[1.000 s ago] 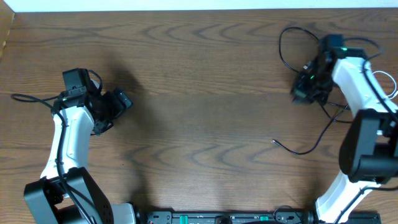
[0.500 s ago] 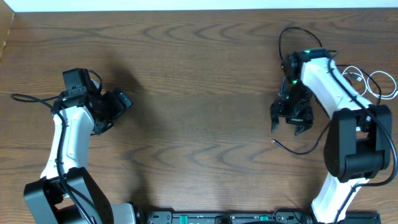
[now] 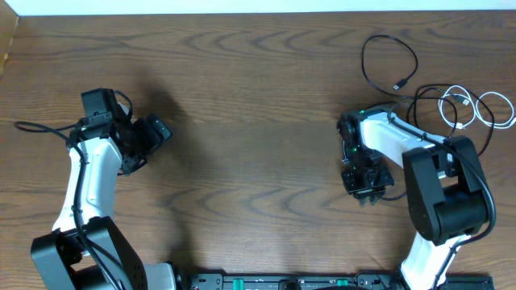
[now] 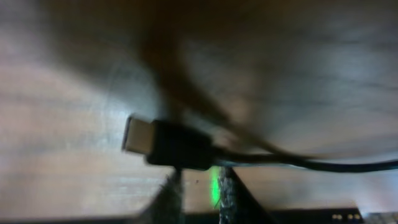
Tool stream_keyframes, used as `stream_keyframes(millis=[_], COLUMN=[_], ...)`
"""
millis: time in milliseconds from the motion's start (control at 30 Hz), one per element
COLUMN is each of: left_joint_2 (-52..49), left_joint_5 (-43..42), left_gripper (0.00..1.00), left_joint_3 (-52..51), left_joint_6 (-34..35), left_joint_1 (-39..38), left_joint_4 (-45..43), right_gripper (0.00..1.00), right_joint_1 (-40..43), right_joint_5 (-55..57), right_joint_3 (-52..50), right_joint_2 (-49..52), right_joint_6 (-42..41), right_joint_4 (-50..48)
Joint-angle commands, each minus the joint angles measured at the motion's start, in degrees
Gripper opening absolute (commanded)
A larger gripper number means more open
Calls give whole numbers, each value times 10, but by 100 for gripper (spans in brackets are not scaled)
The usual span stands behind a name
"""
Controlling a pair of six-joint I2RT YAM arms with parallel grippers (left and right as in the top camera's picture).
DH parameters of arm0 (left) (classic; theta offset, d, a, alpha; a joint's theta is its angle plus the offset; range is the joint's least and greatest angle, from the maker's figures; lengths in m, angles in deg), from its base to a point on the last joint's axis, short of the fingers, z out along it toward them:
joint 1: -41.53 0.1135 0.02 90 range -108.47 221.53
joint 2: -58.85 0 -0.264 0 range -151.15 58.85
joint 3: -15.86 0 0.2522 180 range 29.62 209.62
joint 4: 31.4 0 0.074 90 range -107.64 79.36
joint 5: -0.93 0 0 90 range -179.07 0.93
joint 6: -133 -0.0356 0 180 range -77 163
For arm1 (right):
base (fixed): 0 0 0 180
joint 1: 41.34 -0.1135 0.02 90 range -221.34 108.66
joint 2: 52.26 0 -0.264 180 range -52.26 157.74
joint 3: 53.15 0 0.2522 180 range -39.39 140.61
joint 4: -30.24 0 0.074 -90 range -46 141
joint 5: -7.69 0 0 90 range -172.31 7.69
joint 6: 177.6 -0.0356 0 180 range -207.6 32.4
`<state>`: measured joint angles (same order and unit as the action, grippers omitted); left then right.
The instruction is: Untangle cables
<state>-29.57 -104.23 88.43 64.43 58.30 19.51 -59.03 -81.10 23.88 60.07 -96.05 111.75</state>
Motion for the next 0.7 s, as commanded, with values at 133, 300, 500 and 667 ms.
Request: stream_keyframes(millis=[133, 300, 500, 667], left_joint_2=[-5, -5, -5, -5], left_joint_5=[-3, -3, -3, -3], left_gripper=[98, 98, 98, 98], left_joint_3=[-6, -6, -6, -6], left_joint_6=[3, 3, 3, 3], left_joint_1=[1, 1, 1, 1], left_joint_4=[1, 1, 1, 1], right_gripper=[1, 1, 1, 1], right_joint_1=[0, 12, 54, 90], right_joint_5=[173, 227, 229, 224], right_joint_3=[-12, -12, -12, -12], right_joint_2=[12, 12, 12, 12], right_joint_6=[0, 0, 0, 0], right_joint_4=[-137, -237, -346, -395])
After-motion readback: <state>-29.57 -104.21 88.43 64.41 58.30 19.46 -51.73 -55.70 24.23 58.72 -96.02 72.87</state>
